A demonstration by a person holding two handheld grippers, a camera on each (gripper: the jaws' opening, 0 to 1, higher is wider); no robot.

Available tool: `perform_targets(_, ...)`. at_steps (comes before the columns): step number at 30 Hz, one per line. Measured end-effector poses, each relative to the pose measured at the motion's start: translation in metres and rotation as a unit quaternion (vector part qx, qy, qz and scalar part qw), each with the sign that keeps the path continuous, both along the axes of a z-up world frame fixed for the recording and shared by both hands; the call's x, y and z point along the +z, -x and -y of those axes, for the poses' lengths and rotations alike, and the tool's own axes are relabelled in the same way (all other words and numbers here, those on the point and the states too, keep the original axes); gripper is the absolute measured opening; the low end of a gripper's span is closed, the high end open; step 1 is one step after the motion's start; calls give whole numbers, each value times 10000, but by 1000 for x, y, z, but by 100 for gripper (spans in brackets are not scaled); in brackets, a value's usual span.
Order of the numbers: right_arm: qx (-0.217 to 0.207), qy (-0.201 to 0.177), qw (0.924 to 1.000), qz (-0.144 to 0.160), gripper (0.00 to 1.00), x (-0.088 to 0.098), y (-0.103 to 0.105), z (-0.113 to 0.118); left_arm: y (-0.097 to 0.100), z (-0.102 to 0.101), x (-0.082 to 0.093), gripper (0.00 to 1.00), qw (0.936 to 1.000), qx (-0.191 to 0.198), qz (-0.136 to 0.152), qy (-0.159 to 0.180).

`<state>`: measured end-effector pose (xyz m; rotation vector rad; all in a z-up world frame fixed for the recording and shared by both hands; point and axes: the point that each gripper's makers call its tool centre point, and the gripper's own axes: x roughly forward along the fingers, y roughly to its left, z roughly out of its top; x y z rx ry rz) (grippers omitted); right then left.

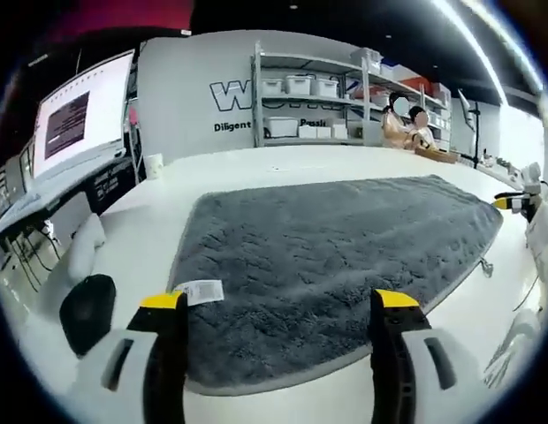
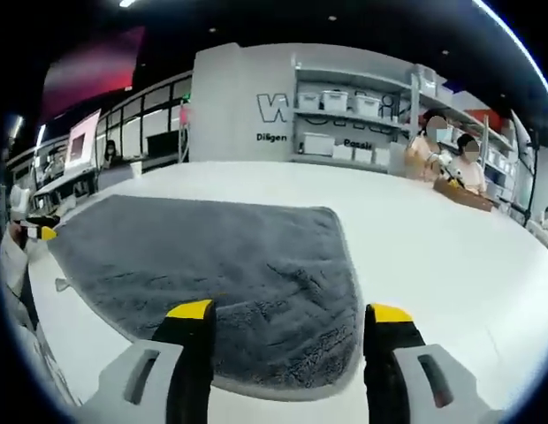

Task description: Open the folded towel by lifting each exposed corner and separating the folded layers until the towel lies flat within the target outline without major curled edges

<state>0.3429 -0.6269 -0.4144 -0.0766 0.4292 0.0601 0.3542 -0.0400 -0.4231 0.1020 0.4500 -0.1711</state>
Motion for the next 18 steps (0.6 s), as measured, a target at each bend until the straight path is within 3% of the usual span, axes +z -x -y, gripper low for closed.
perform_targets(4,-50,18,10000,-10,72,-5,-1,-6,4,3,1,84,9997,210,65,-113)
perform_targets(9,-139,-45,9997,-197,82,-21,-1,-14,6,2,-1,89,9992,393,108,30)
perform_targets(14,-188,-151,9996,-177,83,-25,0,-17,8,11,-16,95,9997,249,-72,18)
perform_targets(18,-214,-167,9995,-175,81,-27,0,-19,5,-2,-16,99,9984,548,62,84)
